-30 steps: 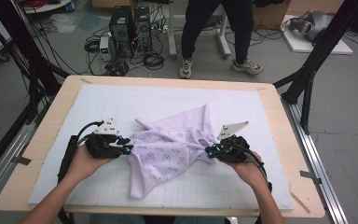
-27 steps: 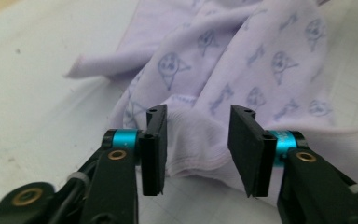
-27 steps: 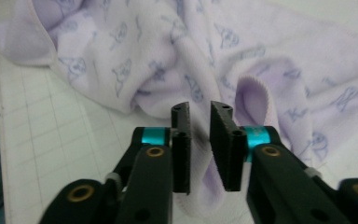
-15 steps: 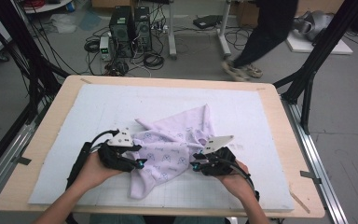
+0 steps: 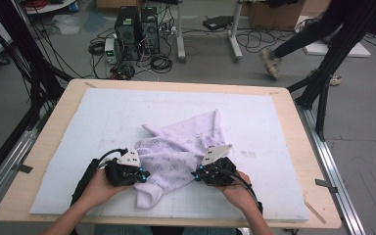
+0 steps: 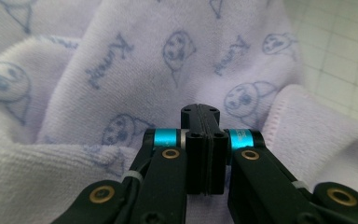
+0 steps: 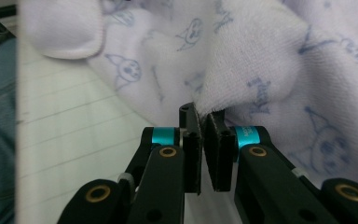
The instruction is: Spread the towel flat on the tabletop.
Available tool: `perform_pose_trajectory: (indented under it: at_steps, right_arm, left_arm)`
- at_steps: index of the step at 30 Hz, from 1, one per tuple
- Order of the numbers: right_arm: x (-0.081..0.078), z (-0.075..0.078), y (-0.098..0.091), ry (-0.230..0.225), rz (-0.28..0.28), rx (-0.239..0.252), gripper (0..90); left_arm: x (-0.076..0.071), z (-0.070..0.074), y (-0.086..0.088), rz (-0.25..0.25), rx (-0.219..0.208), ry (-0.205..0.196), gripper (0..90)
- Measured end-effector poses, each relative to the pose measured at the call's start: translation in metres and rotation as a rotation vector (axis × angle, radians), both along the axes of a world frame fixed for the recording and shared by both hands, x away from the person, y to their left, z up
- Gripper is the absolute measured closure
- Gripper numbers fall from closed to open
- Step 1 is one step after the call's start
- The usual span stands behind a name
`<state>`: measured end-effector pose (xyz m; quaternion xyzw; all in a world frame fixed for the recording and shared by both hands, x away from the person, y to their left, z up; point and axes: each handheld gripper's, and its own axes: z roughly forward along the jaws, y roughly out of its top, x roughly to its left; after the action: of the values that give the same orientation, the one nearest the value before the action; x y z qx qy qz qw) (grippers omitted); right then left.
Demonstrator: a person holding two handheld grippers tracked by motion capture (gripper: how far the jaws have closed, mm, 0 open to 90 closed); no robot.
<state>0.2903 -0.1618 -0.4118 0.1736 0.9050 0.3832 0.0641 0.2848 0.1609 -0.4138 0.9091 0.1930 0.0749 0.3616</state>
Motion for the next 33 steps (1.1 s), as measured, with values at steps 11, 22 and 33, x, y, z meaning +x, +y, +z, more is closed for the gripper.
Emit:
perform_pose_trajectory:
  at_steps: [11,22,33]
  right_arm:
    - [-0.033,0.075,-0.045,-0.013,0.012,0.026,85.9]
    - [0.036,0.041,-0.008,0.034,-0.058,-0.041,85.6]
    - [0.041,0.033,-0.008,0.016,-0.092,0.027,65.6]
  left_arm:
    - [-0.024,0.056,-0.001,-0.049,-0.082,-0.100,89.5]
    - [0.020,0.005,0.018,0.091,0.029,-0.042,89.5]
    - [0.015,0.019,0.028,0.110,-0.066,-0.049,63.1]
